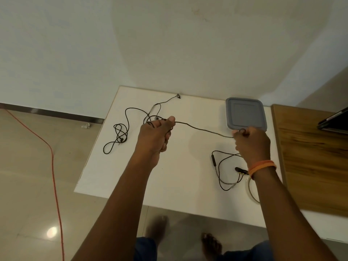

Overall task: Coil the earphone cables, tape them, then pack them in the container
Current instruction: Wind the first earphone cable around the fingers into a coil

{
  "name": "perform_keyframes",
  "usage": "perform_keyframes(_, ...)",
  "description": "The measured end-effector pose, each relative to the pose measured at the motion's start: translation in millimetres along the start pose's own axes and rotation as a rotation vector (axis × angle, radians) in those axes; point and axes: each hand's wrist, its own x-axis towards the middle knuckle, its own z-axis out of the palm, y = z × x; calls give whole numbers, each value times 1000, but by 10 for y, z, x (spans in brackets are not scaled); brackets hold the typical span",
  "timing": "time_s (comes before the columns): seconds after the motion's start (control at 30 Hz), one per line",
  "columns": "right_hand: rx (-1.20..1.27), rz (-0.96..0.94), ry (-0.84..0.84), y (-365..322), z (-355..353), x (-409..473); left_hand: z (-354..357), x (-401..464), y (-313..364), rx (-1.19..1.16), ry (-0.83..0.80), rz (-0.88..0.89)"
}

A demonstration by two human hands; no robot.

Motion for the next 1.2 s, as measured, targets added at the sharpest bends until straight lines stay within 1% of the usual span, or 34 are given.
perform_keyframes(0.07, -144, -96, -86, -45, 39, -97, 43, -17, -3, 90, -14, 69)
perform_keyframes(0.1, -145, -195, -132, -76, 57, -137, 68, -30, -6, 134, -30, 85)
perform_keyframes(0.13, -92, -298, -188, -150, 68, -184, 91, -43, -11, 180, -41, 94)
perform_keyframes(0.2, 55, -439, -376, -323, 91, -298, 126, -68, -22, 277, -61, 123)
perform_keyframes(0.23, 95, -476, -466, -386, 114, -351, 141, -80, -28, 321, -81, 144)
perform_keyframes(0.27, 118, -497, -515, -431, 156, -404, 153, -90, -31, 363, -107, 164)
perform_keyframes(0.4, 298, -480, -542, -526, 235, -517, 182, -107, -39, 475, -174, 229)
perform_keyframes(0.53, 304, -439, -536, -499, 155, -444, 160, -96, -15, 570, -190, 263)
perform_keyframes(0.57, 313, -414, -522, -493, 131, -429, 150, -84, -26, 613, -164, 271)
perform_keyframes(0.67, 383, -322, -434, -480, 70, -368, 97, -46, -88, 758, -11, 300)
perform_keyframes(0.7, 409, -297, -396, -475, 50, -343, 81, -44, -93, 770, 30, 306)
perform_keyframes(0.77, 434, -251, -304, -443, 10, -288, 54, -37, -84, 757, 85, 316)
perform_keyframes(0.87, 434, -159, -172, -368, -10, -211, 43, -39, -55, 701, 120, 314)
perform_keyframes(1.0, 317, -113, -62, -311, 15, -161, 52, -42, -48, 683, 162, 310)
perform_keyframes(1.07, 280, -84, -29, -297, 15, -151, 43, -36, -35, 664, 182, 319)
perform_keyframes(1.2, 249, -41, -59, -280, -38, -137, 17, -42, -1, 601, 238, 347)
